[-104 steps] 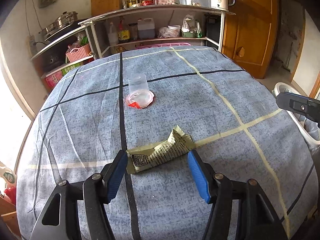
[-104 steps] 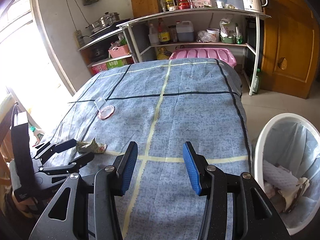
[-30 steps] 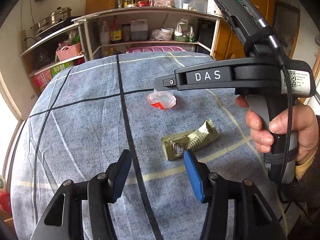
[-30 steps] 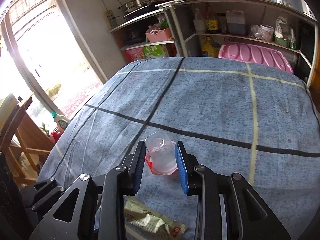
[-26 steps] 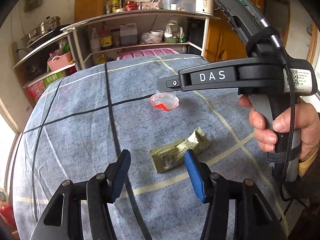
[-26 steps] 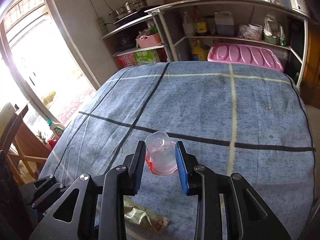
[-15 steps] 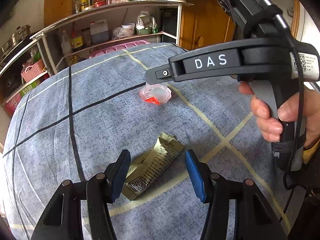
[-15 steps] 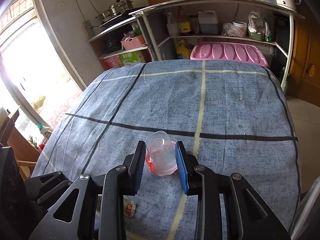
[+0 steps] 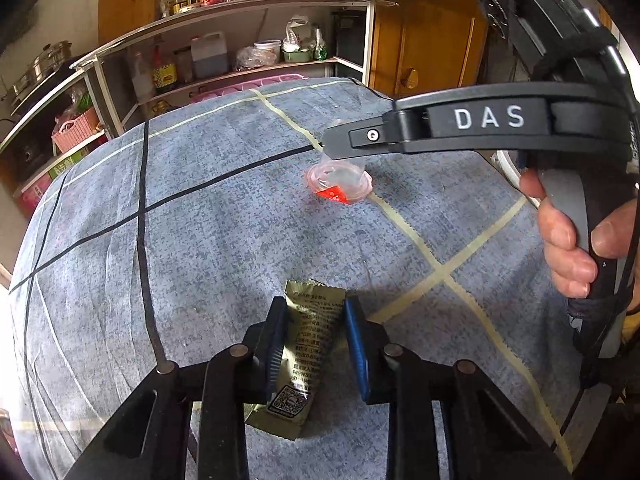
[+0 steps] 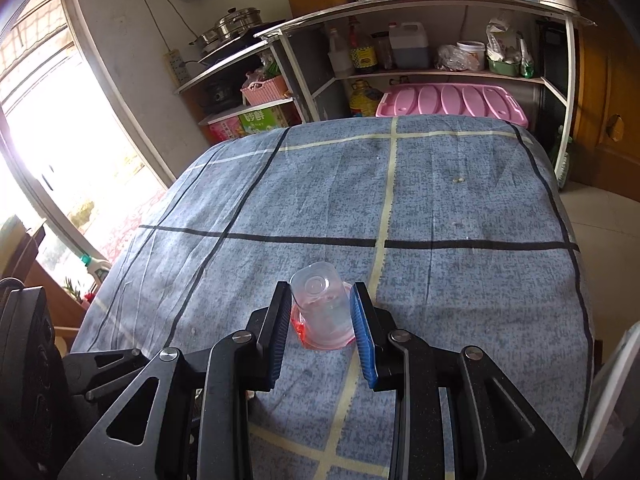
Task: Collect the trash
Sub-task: 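Carry the cup and green wrapper over the white bin and release both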
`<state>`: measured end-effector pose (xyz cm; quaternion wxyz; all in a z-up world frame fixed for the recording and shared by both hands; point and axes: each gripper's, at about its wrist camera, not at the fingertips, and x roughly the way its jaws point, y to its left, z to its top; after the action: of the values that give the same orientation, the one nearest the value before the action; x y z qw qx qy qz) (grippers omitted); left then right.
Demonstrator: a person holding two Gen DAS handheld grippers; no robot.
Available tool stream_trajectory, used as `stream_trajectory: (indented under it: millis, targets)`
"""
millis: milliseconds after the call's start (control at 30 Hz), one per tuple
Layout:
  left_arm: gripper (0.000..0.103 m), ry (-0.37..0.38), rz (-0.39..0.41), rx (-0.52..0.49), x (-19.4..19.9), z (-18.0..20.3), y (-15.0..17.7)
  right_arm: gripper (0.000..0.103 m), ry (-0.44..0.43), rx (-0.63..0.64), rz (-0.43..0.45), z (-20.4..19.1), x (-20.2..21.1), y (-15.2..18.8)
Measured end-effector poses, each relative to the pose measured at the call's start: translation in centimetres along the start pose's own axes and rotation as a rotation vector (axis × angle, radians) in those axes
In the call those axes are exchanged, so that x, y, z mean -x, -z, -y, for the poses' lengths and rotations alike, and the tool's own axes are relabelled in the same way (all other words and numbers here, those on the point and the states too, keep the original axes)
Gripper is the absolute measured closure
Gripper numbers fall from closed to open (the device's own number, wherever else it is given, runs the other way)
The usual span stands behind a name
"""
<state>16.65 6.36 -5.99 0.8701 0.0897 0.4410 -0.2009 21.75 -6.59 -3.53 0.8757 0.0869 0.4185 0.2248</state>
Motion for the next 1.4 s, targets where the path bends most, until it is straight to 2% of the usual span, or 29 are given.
stream_trajectory:
  millis: [200, 400, 567, 867, 1067, 1300, 1400]
  targets:
    - [0.077, -0.018, 0.016, 0.065, 0.9, 0.5, 0.4, 0.071, 0.008, -0.011, 0.028, 0.5, 2.6, 1.3]
    - [0.077, -0.010, 0.055, 0.086, 2.8, 2.4, -0.3, 0.071, 0.020, -0.029, 0.063, 1.4, 5.8, 2.8]
    - [0.077, -0.019, 0.093, 0.071, 4.4, 5.1, -1.5, 0.071, 0.032, -0.052, 0.101, 2.7, 9.1, 3.7]
    - [0.077, 0.015, 0.153, 0.026, 6.0, 11.0, -3.8, 0.071, 0.092, -0.066, 0.181, 5.9, 15.5, 5.0]
    - [0.077, 0.046, 0.172, -0.002, 5.8, 15.0, -5.2, 0.071, 0.147, -0.098, 0.220, 8.9, 19.3, 5.8]
    - [0.076, 0.089, 0.180, -0.034, 4.8, 19.5, -6.5, 0.071, 0.226, -0.124, 0.229, 12.0, 22.0, 7.1]
    - [0.076, 0.076, 0.187, -0.056, 4.1, 21.6, -7.0, 0.071, 0.262, -0.141, 0.227, 13.4, 22.7, 7.8]
